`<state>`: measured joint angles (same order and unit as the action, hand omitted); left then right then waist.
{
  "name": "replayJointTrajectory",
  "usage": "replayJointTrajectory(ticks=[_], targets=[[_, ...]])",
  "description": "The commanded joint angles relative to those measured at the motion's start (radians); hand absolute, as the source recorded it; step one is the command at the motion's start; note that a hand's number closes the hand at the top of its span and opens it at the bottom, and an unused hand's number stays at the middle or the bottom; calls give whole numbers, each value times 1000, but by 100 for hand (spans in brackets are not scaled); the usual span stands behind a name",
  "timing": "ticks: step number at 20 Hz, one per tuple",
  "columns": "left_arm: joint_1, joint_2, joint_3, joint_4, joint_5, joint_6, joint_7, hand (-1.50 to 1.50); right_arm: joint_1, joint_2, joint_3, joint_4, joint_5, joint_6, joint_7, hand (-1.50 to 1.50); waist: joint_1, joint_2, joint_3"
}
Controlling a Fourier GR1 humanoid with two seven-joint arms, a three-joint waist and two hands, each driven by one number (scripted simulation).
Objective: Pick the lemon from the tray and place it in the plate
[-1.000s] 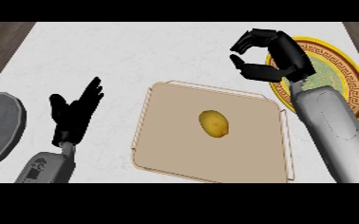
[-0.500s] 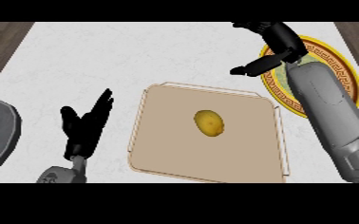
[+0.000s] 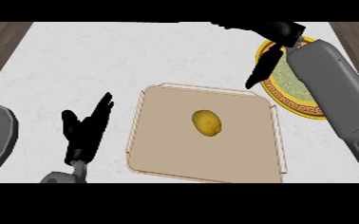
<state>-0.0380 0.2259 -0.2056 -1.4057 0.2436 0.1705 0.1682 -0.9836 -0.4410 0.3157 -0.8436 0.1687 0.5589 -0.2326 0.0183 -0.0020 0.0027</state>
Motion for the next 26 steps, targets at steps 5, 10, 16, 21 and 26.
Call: replayJointTrajectory(ticks=[5,10,16,21,26], targets=[[39,-13,-6,-10,2,-26,12,0,-10,89,121,-72,143,34,140,-150,-8,2,-3],[-37,16,66,52,17,-55,38,0,64,163,127,-196,169,43,275,-150,-17,2,-3],[35,12,66,-9,-3,-63,14,0,181,171,151,-343,236,88,382,-150,-18,0,-3],[24,-30,48,-26,-32,-27,62,0,279,199,156,-398,262,129,405,-150,-18,0,-3],[62,-68,26,-57,-63,-36,51,0,304,242,120,-442,321,150,410,-150,-15,1,-3]])
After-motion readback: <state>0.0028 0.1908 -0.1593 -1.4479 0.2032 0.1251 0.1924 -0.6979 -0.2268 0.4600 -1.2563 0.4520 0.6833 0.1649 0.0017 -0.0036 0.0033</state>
